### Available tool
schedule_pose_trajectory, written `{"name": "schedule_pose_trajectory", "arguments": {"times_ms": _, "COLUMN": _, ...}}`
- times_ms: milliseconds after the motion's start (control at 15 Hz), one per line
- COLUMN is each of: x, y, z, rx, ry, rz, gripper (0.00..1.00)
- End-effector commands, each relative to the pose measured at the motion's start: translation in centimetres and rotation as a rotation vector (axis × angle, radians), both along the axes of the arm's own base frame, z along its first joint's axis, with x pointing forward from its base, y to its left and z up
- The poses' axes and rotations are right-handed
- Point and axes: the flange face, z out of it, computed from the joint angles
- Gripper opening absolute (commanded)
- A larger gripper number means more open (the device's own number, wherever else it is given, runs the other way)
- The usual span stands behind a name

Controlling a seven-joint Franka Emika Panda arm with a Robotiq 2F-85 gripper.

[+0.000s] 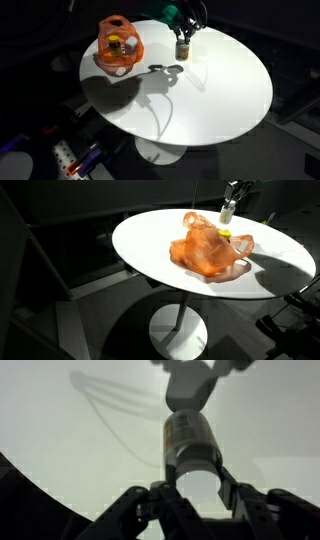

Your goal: Place the white and orange bottle in the plastic bag

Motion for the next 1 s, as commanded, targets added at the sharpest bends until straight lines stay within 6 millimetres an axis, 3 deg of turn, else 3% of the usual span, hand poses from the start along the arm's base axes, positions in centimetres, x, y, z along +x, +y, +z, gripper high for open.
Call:
{"name": "schedule_pose_trajectory", "arguments": {"times_ms": 0, "x": -2.6, "y": 2.4, "z": 3.8, "rx": 0.028, "ry": -0.025, "rz": 0.075, "gripper": 0.19}}
{"name": "schedule_pose_trajectory", "arguments": {"times_ms": 333, "x": -4.9, "y": 6.6, "z": 7.4, "rx": 0.109, "ry": -0.048, "rz": 0.184, "gripper": 0.19}}
{"name": "schedule_pose_trajectory", "arguments": {"times_ms": 533, "x": -6.3, "y": 8.1, "z": 9.3, "rx": 0.163, "ry": -0.017, "rz": 0.245, "gripper": 0.19}}
{"name": "schedule_pose_trajectory", "arguments": {"times_ms": 933, "x": -6.9, "y": 8.1, "z": 10.9, "rx": 0.198, "ry": 0.039, "rz": 0.273, "gripper": 0.19}}
